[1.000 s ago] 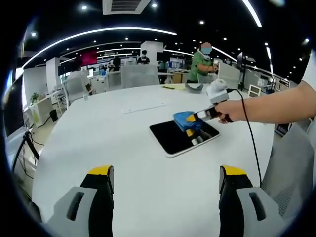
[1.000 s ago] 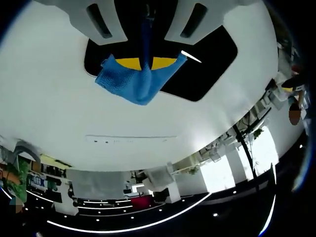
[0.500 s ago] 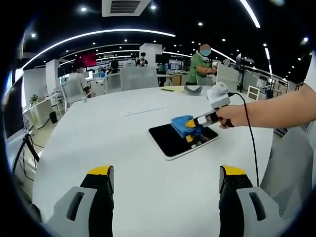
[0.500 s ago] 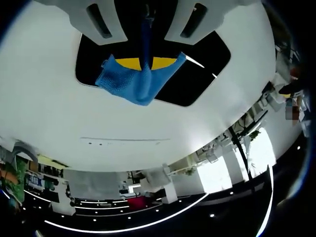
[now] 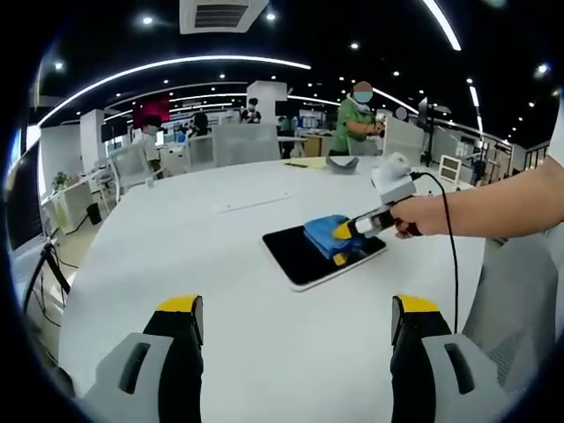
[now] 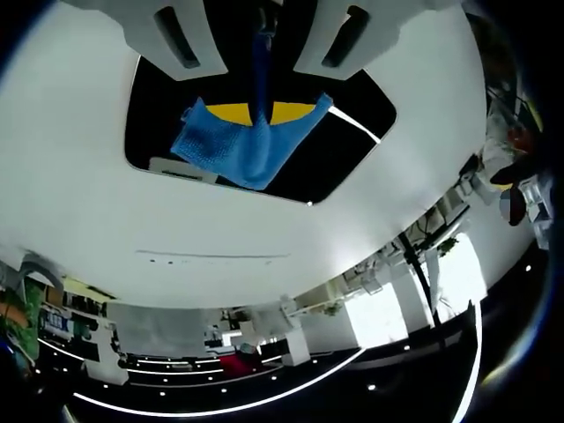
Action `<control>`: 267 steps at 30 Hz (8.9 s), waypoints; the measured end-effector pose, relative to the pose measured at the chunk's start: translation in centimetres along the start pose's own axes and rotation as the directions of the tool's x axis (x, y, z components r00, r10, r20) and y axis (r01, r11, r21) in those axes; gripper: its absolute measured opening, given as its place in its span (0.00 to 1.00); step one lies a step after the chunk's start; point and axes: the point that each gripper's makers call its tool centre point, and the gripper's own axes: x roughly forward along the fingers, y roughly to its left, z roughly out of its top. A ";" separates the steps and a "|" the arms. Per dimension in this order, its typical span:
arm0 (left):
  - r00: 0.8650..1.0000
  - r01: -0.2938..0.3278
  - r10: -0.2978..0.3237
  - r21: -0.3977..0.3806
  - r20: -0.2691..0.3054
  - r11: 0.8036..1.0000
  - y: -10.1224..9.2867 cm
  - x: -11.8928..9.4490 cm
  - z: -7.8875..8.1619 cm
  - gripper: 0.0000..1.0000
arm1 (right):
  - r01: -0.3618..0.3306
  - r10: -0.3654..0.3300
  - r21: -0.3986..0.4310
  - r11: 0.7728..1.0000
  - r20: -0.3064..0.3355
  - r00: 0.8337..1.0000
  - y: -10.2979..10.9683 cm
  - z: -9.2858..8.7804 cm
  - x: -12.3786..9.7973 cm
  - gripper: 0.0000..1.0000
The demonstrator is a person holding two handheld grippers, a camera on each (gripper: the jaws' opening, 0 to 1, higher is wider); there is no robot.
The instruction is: Wipe the mirror surface with the cleaning cloth until all visible marks leave the cleaned area.
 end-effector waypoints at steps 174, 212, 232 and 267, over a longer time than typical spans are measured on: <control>0.997 -0.070 0.069 -0.056 -0.030 0.996 3.4 -1.6 -2.2 0.89 | -0.094 0.091 -0.114 0.989 -0.032 0.995 4.9 4.8 8.9 0.01; 0.998 -0.056 0.055 -0.035 -0.011 0.998 2.6 -1.7 -1.2 0.89 | -0.134 0.130 -0.101 0.986 -0.038 0.991 7.3 2.9 6.7 0.01; 0.998 -0.059 0.059 -0.028 0.001 0.998 2.2 -2.0 -0.8 0.89 | -0.153 0.149 -0.109 0.982 -0.048 0.988 8.7 1.5 5.0 0.01; 0.998 -0.054 0.054 -0.022 0.017 0.998 1.6 -2.4 -0.4 0.89 | -0.170 0.166 -0.119 0.978 -0.043 0.985 9.8 -0.2 3.3 0.01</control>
